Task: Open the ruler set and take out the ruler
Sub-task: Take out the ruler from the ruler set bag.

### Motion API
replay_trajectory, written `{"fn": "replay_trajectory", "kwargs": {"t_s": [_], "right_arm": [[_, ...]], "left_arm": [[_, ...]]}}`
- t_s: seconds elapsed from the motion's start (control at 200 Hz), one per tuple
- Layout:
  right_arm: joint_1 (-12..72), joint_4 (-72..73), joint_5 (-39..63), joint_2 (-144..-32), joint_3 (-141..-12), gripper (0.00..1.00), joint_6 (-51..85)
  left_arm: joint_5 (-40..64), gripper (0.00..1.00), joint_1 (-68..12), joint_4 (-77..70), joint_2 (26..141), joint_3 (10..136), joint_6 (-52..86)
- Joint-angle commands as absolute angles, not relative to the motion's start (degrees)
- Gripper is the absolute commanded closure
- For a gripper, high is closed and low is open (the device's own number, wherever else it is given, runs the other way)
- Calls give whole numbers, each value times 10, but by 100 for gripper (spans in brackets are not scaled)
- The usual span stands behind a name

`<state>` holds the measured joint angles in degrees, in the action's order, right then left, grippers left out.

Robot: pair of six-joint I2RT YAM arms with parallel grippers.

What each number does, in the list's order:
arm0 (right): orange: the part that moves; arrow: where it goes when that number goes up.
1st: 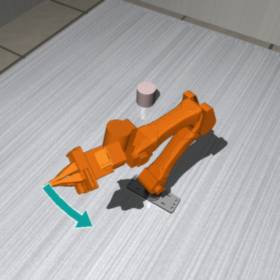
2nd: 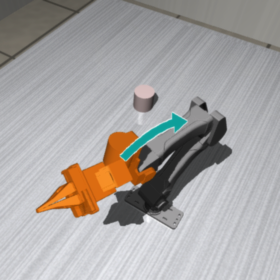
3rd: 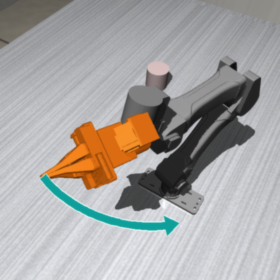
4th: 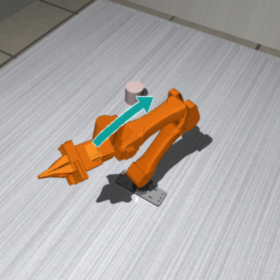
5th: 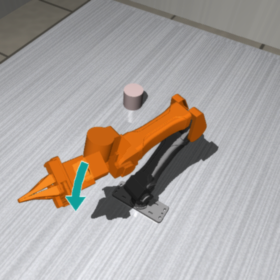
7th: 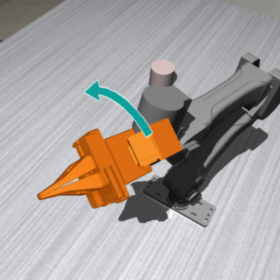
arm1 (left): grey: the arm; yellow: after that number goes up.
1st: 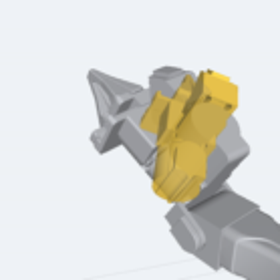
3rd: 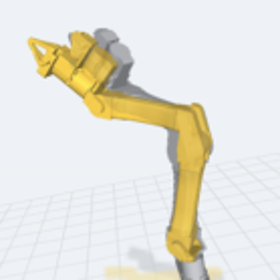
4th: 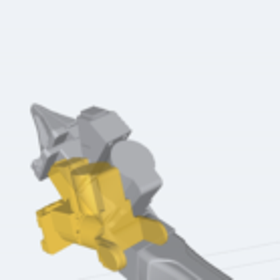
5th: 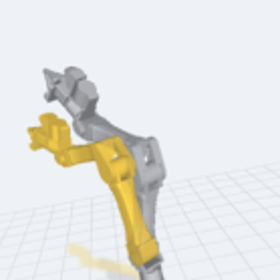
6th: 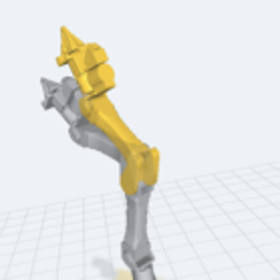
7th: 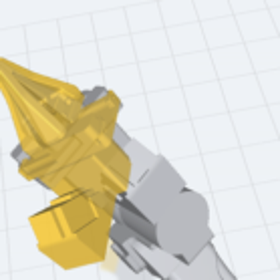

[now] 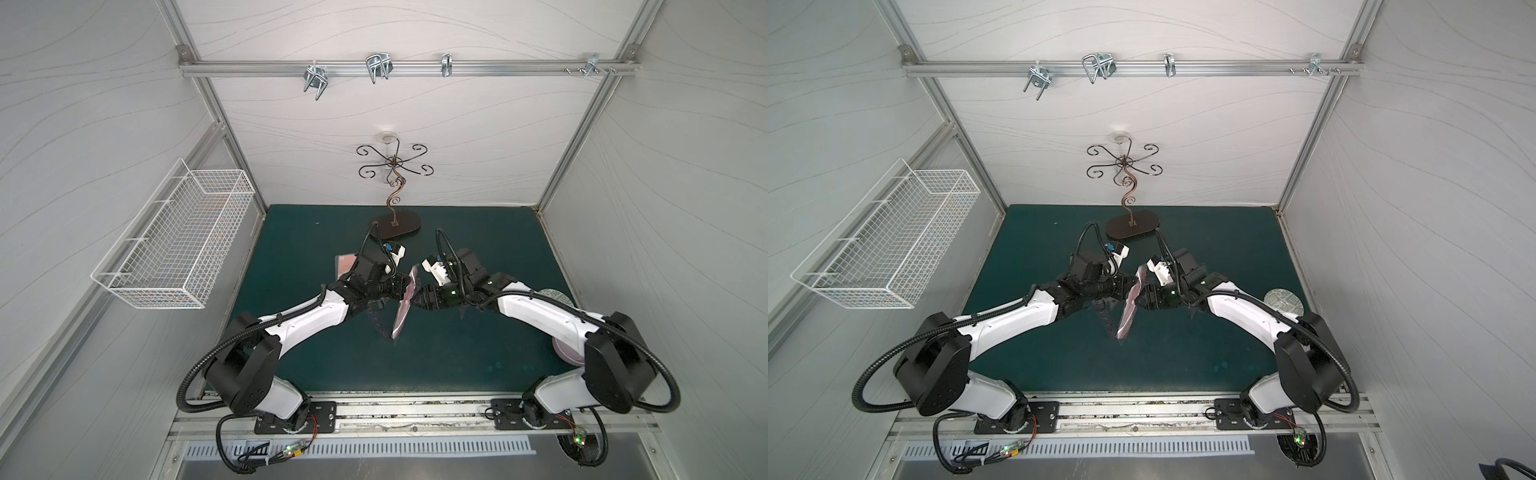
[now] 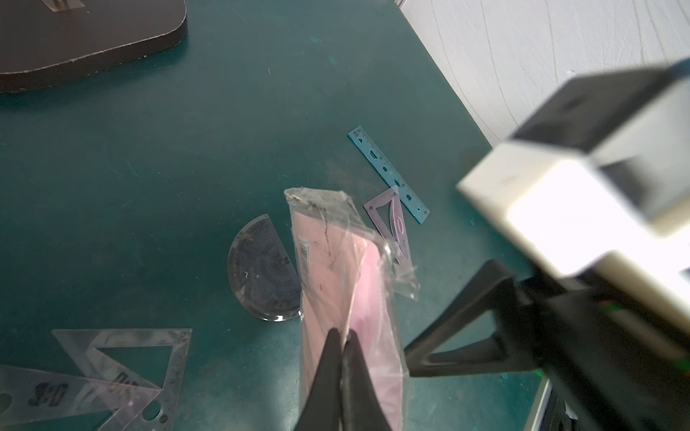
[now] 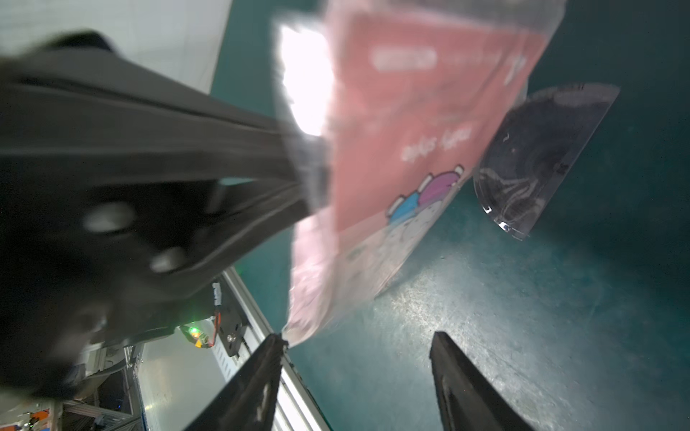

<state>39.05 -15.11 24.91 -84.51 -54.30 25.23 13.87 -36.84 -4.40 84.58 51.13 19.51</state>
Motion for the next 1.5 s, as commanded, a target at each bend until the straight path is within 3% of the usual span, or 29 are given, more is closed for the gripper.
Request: {"fn": "replay_trajectory", "kwargs": {"t_s": [0.0,0.105,0.23,0.32,0.525,0.595,0.62,0.735,0.8,0.845,0.985,1.075,1.151,1.406,1.496], "right_arm": [[394,-129,243,-868,-553,39,265],[394,-121,240,-884,-554,49,269],[394,-128,229,-887,-553,86,268],[393,-139,231,-881,-550,98,258],[389,-164,249,-861,-549,100,233],[387,-171,256,-858,-551,80,225],[386,-171,261,-856,-550,79,225],[377,-168,279,-854,-548,81,222],[372,-163,289,-856,-544,94,221],[369,-160,291,-859,-542,98,222],[365,-162,302,-858,-545,94,221],[363,-168,309,-855,-548,83,218],[361,-167,313,-851,-546,82,218],[347,-165,344,-847,-542,100,216],[345,-147,353,-851,-534,100,219]], "left_arm": [[134,100,-370,-59,831,528,194],[134,100,-370,-59,827,525,193],[122,100,-370,-56,819,520,193],[106,100,-369,-53,812,514,195],[81,100,-368,-48,807,502,187],[76,100,-369,-48,808,500,184],[76,100,-369,-47,808,501,183],[76,100,-368,-50,810,499,184],[78,100,-368,-52,810,498,186],[79,100,-368,-53,810,497,185],[76,100,-368,-51,808,497,185],[76,100,-367,-50,807,496,185],[76,100,-367,-51,807,495,185],[78,100,-367,-52,809,497,186],[80,100,-367,-55,808,495,187]]}}
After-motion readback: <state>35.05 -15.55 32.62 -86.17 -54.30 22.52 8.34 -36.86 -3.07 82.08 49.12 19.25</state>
